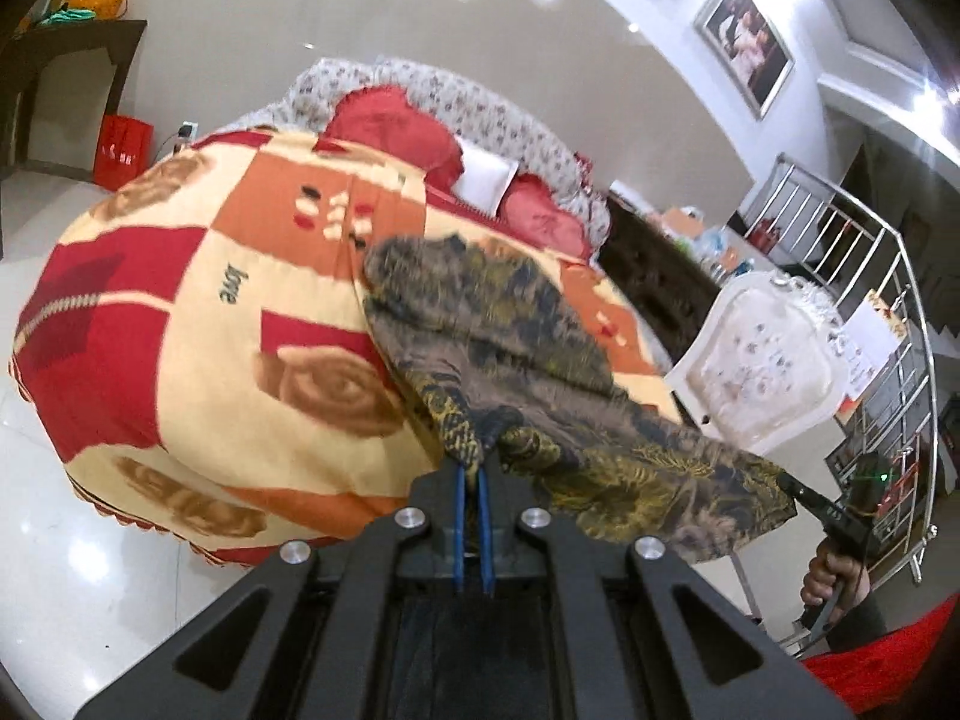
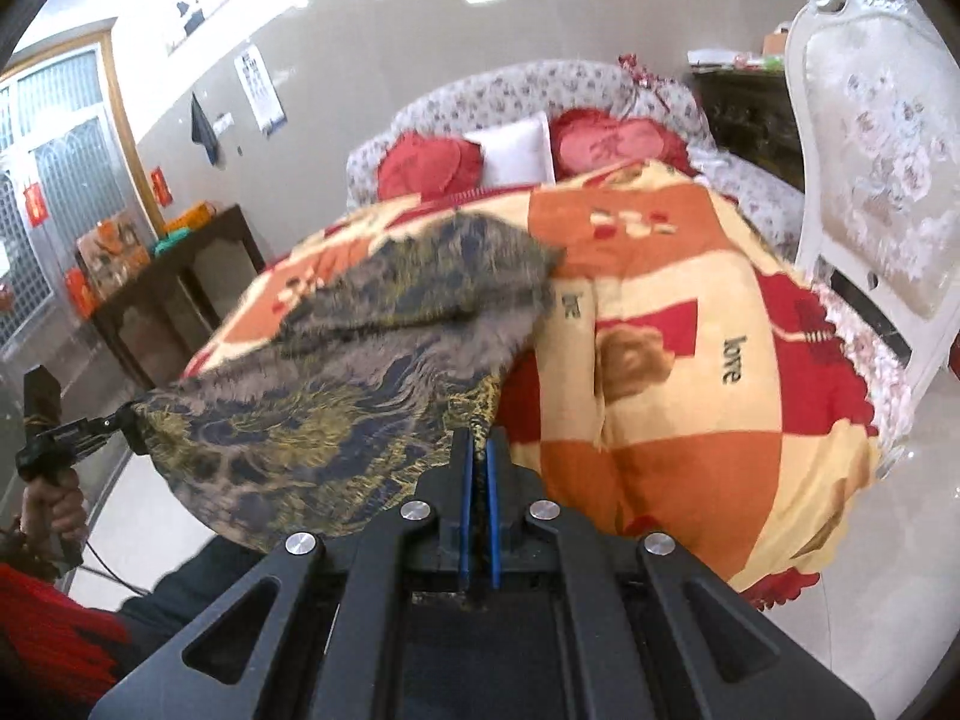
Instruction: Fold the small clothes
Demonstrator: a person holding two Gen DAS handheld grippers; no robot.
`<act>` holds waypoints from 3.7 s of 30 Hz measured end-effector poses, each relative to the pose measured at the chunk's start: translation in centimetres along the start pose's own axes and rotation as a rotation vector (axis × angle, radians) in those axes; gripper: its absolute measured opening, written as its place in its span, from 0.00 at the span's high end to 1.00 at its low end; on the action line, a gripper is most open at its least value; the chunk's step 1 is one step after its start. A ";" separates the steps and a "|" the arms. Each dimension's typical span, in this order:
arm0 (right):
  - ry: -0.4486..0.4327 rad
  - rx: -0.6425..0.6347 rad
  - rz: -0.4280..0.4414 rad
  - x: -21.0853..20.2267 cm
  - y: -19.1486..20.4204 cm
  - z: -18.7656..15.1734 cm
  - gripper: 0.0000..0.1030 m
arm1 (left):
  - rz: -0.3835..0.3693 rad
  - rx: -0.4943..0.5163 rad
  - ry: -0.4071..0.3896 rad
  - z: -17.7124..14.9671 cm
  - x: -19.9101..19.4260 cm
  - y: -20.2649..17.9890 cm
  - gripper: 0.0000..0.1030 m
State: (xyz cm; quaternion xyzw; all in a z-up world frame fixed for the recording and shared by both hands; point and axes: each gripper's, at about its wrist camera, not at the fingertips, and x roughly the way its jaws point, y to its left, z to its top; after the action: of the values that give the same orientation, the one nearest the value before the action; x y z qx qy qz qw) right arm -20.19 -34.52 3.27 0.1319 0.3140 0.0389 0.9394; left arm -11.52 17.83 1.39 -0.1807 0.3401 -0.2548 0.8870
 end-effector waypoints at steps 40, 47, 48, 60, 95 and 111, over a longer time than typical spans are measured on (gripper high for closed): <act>0.249 0.007 -0.203 35.4 -7.9 16.5 0.92 | 0.369 0.080 0.208 19.9 36.8 7.9 0.68; 0.124 0.061 -0.161 28.4 -8.4 18.2 0.78 | 0.456 0.105 0.046 20.8 29.9 6.6 0.43; 0.115 0.066 -0.169 28.0 -8.2 18.3 0.78 | 0.446 0.116 0.025 20.2 29.0 5.4 0.45; 0.268 -0.367 -0.074 29.0 8.5 5.1 0.78 | 0.441 0.210 0.181 4.4 30.0 0.4 0.88; 0.123 0.004 -0.146 26.9 0.1 10.7 0.73 | 0.391 0.175 0.191 11.9 33.2 -0.4 0.52; 0.225 -0.063 -0.156 40.0 -3.5 18.4 0.73 | 0.539 0.229 0.182 21.9 43.0 1.5 0.48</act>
State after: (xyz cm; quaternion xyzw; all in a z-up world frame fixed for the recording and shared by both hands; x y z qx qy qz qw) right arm 22.82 -35.77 -6.75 0.0726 0.4254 -0.0098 0.9020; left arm 31.67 -2.50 -5.90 0.0410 0.4227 -0.0619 0.9032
